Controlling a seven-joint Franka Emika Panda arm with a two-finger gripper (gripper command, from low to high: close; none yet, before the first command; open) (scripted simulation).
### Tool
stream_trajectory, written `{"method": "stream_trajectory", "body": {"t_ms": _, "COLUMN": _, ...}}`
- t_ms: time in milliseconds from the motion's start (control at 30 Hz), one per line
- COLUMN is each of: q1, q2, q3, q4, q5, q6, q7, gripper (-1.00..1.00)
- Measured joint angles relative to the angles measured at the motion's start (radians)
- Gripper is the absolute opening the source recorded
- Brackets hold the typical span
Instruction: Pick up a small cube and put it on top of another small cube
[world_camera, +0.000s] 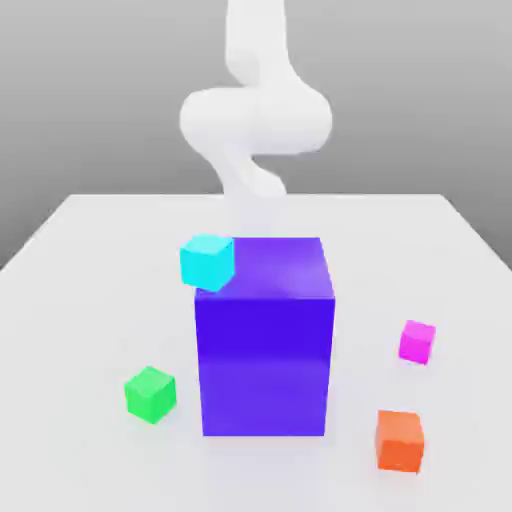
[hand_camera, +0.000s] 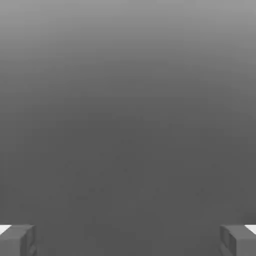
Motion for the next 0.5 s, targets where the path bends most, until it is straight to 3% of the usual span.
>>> {"method": "stream_trajectory", "body": {"t_ms": 500, "q1": 0.279, "q2": 0.284, "q3": 0.042, "q4": -0.219, "q5": 0.176, "q6": 0.199, "q7": -0.191, "gripper": 0.00}}
